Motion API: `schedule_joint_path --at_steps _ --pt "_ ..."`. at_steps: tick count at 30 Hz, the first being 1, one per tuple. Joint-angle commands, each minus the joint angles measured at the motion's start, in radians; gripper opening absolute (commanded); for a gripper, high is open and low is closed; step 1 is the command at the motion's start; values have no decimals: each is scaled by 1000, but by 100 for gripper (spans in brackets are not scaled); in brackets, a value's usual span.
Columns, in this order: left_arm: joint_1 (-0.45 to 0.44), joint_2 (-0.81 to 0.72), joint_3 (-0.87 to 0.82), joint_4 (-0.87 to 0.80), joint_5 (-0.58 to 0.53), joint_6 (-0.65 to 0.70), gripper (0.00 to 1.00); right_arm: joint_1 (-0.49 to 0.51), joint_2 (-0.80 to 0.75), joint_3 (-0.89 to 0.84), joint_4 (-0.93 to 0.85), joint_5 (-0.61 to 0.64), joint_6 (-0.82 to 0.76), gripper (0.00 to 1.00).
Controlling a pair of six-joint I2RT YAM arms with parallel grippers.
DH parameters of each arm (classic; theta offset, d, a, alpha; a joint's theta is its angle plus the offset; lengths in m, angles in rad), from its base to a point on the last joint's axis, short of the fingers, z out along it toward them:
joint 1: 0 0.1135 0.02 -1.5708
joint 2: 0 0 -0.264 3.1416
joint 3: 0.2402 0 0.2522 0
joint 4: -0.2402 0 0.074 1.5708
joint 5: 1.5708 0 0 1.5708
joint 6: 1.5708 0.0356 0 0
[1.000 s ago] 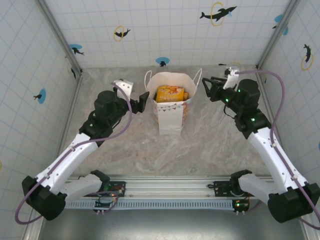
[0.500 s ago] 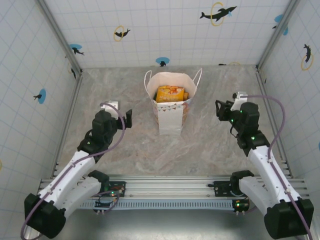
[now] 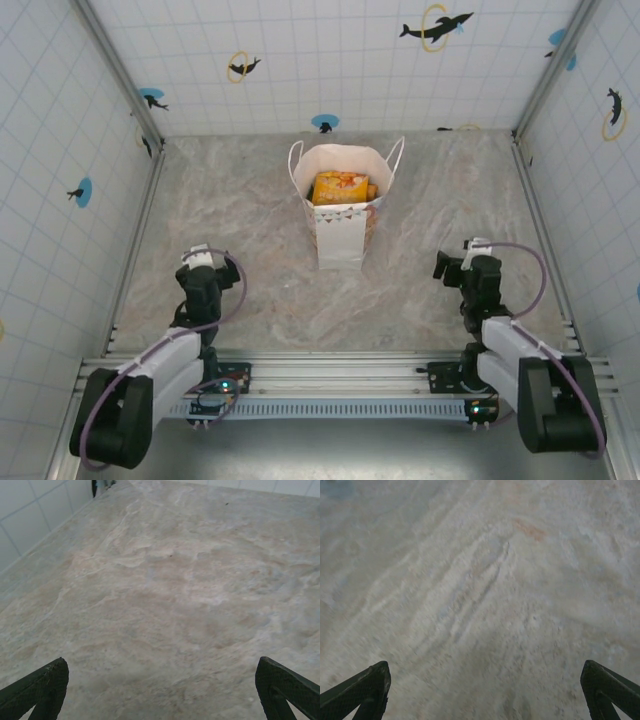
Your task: Place the snacks into the paper bag
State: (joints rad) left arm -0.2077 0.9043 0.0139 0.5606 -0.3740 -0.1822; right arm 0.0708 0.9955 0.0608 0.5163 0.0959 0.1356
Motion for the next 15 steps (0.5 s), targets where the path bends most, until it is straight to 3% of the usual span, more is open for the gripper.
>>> schedule_joint_path --at_steps 1,7,10,12,13,14,15 --pt "14 52 -72 263 -52 57 98 -9 80 -61 291 31 -71 100" --pt "112 292 -164 666 68 70 98 -29 308 -132 661 -20 -109 100" --pt "124 408 -97 687 154 166 98 -50 383 -97 689 -66 -79 100" --pt "161 536 -103 823 177 148 98 -58 498 -135 854 -65 -69 100" --pt "190 647 -127 1025 200 127 98 -61 578 -161 1027 -53 -50 100" --pt "204 673 -140 1083 183 110 98 -71 554 -163 1004 -59 -47 100" --pt "216 601 -124 907 183 76 98 -75 503 -141 881 -55 -43 100"
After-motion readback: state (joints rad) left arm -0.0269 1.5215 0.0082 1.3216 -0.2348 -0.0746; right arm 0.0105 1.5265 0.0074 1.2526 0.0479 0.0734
